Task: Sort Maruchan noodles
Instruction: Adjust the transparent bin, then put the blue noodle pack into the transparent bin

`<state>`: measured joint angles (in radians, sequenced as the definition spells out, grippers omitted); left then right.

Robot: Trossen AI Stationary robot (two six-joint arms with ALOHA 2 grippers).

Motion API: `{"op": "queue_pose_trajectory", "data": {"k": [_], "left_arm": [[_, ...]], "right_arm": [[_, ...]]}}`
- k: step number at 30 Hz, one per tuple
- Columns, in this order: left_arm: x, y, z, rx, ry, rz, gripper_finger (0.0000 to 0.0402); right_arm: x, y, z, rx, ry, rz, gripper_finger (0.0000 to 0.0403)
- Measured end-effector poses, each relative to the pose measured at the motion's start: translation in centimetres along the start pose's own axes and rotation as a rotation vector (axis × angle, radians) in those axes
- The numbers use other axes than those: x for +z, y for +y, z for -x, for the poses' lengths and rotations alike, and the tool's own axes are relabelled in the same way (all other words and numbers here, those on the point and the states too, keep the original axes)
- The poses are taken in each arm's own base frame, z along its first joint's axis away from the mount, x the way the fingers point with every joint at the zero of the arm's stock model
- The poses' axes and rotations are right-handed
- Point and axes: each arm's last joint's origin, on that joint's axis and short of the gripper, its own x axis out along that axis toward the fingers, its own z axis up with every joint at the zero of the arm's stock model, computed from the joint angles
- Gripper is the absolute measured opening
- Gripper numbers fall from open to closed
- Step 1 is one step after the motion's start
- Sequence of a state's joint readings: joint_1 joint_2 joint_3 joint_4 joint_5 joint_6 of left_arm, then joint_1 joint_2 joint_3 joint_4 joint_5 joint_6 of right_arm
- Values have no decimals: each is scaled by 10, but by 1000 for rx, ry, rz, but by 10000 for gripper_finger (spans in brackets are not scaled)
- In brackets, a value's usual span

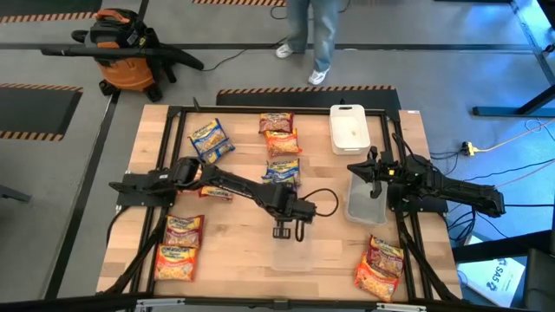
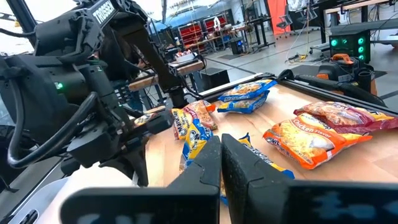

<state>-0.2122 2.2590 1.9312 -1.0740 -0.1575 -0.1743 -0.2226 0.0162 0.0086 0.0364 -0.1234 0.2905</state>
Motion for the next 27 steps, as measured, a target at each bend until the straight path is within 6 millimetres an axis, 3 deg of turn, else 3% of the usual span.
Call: {"op": "queue_pose_trajectory", "data": {"k": [5,12,22,27], "left_arm": [[-5,-1,3,20,39,87,7],[-12,-15,6,30,69,29,11],[-13,-18,6,34,68,-4,96],[-13,-14,32,-6,8,2,122]], "right_arm": [[0,0,0,0,0,0,1],[0,0,0,0,0,0,1],[0,0,0,0,0,0,1],[0,0,0,0,0,0,1]]}}
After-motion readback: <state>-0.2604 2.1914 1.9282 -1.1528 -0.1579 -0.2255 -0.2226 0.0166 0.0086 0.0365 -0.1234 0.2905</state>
